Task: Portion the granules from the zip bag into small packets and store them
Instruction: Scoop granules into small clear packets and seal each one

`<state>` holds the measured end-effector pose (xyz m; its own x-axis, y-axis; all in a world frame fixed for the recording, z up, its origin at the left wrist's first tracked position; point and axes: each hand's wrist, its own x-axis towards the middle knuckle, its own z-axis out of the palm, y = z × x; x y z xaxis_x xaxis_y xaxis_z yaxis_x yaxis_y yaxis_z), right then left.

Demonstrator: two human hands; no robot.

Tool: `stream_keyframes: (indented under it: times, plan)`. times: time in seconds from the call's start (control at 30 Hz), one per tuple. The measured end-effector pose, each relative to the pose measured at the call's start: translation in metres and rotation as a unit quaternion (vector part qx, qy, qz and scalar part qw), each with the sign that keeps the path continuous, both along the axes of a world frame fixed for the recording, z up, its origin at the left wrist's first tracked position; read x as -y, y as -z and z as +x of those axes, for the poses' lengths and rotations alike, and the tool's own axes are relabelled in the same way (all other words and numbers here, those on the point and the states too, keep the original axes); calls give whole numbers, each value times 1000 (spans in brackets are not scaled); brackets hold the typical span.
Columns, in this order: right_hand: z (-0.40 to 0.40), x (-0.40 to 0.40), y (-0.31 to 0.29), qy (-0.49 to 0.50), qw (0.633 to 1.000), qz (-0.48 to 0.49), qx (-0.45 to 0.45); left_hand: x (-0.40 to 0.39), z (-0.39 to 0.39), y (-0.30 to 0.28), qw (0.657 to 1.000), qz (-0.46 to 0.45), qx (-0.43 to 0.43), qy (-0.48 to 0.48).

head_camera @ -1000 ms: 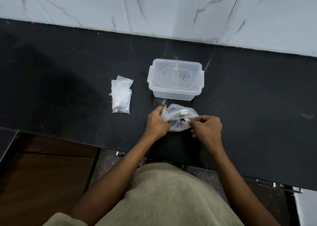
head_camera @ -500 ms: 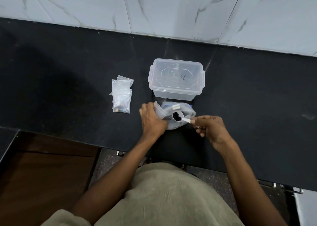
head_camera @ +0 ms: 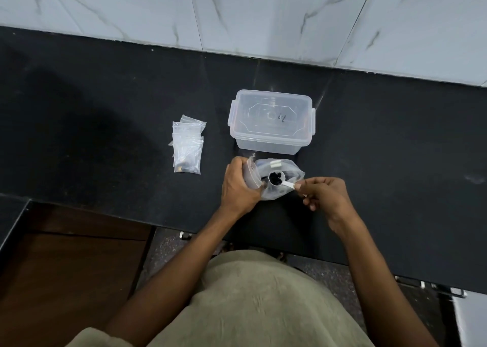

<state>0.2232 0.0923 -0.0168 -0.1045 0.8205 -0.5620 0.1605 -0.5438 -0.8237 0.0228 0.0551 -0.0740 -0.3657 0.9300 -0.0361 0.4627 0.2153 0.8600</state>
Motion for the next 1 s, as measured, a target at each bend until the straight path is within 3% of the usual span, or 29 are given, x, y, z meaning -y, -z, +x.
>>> stream_keyframes:
  times: [0.3,0.7,1.0]
  plan:
    - [9,-1,-8,-129,988,74,34,-4,-1,-1,1000,-8,-1,-29]
    - [10,2,-38,-65,984,155,-60,-1,5,-10,997,57,-41,-24]
    - [-8,6,-42,-55,977,190,-75,-8,11,-18,990,109,-86,7]
